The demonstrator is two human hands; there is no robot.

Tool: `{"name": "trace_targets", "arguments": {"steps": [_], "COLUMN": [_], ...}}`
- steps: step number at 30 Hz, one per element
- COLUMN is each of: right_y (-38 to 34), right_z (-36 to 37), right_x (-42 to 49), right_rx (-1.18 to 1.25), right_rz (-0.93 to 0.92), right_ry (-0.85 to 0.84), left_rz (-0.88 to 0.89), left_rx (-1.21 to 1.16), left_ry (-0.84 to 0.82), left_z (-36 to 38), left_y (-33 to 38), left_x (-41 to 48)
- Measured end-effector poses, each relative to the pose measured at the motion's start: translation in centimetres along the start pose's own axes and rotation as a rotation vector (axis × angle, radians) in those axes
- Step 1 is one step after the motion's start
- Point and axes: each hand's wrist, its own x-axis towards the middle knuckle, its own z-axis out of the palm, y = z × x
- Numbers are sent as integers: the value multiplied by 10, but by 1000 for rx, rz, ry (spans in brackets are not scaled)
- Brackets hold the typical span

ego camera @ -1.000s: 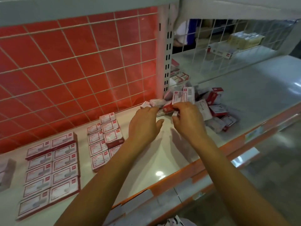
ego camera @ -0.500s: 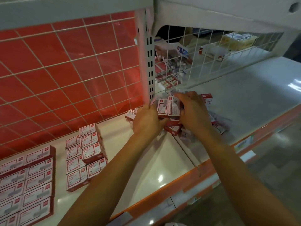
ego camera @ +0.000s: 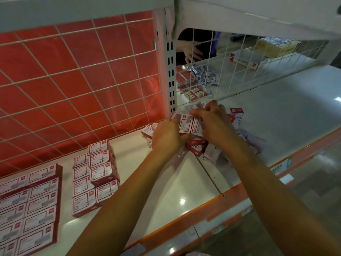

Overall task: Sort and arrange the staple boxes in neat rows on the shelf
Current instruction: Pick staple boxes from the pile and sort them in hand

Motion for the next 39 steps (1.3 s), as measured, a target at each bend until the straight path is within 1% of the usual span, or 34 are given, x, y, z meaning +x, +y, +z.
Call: {"name": "trace_targets", "arguments": {"steps": [6,9,13,19,28,31,36,39], "right_y": [11,12,4,-21,-73,-97,-144,-175], "right_z": [0,1,1,8,30,35,39,43], "right_x": [-12,-19,-29,-38,-48,-53,-62,-69], "right_rx": [136,220,315,410,864,1037,1140,1127], "right_rz": [69,61,41,-20,21,83,166,179], "right_ry": [26,66,115,151,-41,-90,-190,-244], "left_rz": [-15,-72,-95,-141,-222,-249,-309,-334], "left_rx": [-134,-251,-357,-385,-399,-458,-535,-571], "left_ry": [85,144,232,254,206,208,188,184], "left_z": [-7,-13,-29,-41,-68,-81,-104,-121], "left_y": [-1,-6,-16,-42,-90,-108,-138,-160], "left_x": [-8,-15,-31,-52,-98,-116,-146,-164]}}
